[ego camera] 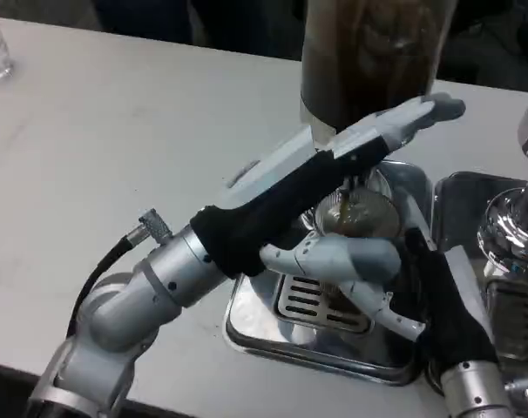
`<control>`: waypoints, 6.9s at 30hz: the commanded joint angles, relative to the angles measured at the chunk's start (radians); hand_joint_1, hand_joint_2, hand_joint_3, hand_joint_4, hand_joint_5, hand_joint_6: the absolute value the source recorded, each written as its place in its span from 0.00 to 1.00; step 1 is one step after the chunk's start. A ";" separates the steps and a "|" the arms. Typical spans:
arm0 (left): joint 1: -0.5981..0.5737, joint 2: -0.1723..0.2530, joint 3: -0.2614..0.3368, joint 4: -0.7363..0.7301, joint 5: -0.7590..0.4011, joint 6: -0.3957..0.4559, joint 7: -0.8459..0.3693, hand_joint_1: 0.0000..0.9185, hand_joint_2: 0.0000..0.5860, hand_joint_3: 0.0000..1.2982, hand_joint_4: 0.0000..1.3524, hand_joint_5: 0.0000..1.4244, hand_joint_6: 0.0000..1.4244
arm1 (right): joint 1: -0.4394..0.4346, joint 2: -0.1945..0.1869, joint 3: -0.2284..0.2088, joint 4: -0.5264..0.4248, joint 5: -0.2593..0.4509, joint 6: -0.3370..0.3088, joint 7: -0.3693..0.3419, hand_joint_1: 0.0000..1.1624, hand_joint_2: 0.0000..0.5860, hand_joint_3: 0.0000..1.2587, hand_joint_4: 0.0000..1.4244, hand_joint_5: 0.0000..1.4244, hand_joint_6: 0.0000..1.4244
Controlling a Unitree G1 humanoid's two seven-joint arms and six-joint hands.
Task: Grasp the cup under the faucet to collect the drink, then remove the cup.
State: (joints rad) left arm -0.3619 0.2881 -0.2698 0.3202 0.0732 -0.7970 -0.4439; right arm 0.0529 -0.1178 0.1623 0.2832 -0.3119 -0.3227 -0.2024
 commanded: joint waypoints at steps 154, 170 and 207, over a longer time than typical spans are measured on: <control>0.439 0.141 0.319 0.403 0.211 -0.178 0.508 0.00 0.25 0.07 0.00 0.02 0.00 | -0.195 0.161 0.005 0.323 0.015 -0.158 -0.138 0.93 0.20 0.51 0.48 0.57 0.78; 0.422 0.141 0.302 0.406 0.219 -0.181 0.505 0.00 0.25 0.07 0.00 0.02 0.00 | -0.100 0.136 0.006 0.148 -0.025 -0.166 -0.143 0.91 0.18 0.57 0.53 0.61 0.85; 0.439 0.182 0.283 0.334 0.267 -0.163 0.513 0.00 0.25 0.04 0.00 0.00 0.00 | 0.116 0.122 0.009 -0.133 -0.015 -0.131 -0.061 0.90 0.18 0.62 0.57 0.66 0.93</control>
State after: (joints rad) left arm 0.0628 0.4495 0.0142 0.6763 0.3296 -0.9748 0.0674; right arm 0.1530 0.0009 0.1701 0.1993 -0.3436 -0.4434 -0.2698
